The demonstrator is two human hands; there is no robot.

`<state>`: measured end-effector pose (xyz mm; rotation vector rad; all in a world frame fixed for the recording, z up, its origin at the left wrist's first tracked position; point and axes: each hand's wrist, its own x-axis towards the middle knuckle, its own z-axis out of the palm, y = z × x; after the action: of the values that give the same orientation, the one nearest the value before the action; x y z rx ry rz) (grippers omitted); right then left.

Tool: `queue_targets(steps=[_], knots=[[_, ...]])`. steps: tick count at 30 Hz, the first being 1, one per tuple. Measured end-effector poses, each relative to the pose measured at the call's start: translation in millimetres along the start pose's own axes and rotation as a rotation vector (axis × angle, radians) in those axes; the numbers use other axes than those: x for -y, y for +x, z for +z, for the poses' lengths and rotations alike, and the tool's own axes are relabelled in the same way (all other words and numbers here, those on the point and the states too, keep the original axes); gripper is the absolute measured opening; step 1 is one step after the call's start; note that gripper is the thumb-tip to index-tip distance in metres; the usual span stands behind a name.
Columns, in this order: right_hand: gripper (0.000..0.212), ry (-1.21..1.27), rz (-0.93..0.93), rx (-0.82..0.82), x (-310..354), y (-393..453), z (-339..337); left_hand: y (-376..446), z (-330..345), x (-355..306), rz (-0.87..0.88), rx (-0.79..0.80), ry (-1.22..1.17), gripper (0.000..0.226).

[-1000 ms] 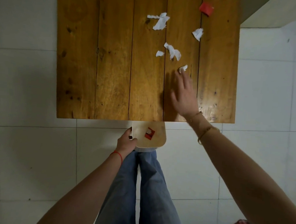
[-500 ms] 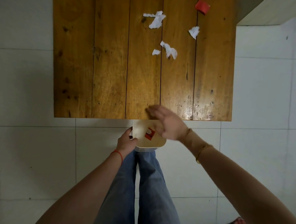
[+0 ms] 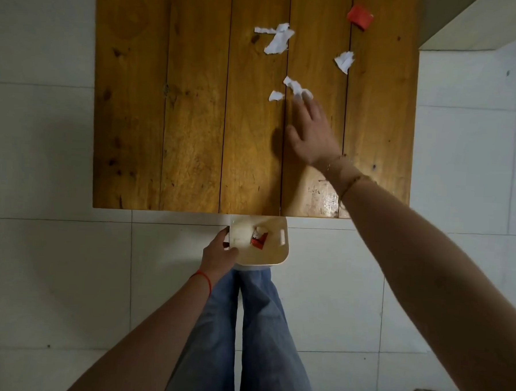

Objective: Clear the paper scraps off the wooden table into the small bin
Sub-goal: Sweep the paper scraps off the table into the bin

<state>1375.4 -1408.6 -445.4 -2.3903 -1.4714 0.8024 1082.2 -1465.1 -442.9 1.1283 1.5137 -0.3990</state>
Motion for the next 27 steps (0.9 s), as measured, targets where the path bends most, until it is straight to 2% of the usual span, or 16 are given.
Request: queue_targets(steps=[6,10,21,24,27], knots=[[0.065,-0.092,-0.018,0.117,3.7,43.3,-3.5,0.3,-0.2,-5.1,0.02,0.003,0.032,0.061],[0.065,-0.161,-0.165,0.145,16.9,34.0,7.7,0.1,-2.2,-6.1,0.033,0.0,0.039,0.062],[0.063,-0.296,-0.616,0.365,24.2,-123.1,82.7,-7.0,-9.2,-0.5,0.005,-0.049,-0.025,0.055],[0.059,-0.154,-0.646,0.338,30.3,-133.9,82.4,-9.3,-11.3,3.5,-0.004,-0.047,-0.034,0.055],[0.058,-0.076,-0.587,0.188,44.3,-99.2,64.4,-6.5,-13.2,8.1,-0.033,-0.043,-0.051,0.059]])
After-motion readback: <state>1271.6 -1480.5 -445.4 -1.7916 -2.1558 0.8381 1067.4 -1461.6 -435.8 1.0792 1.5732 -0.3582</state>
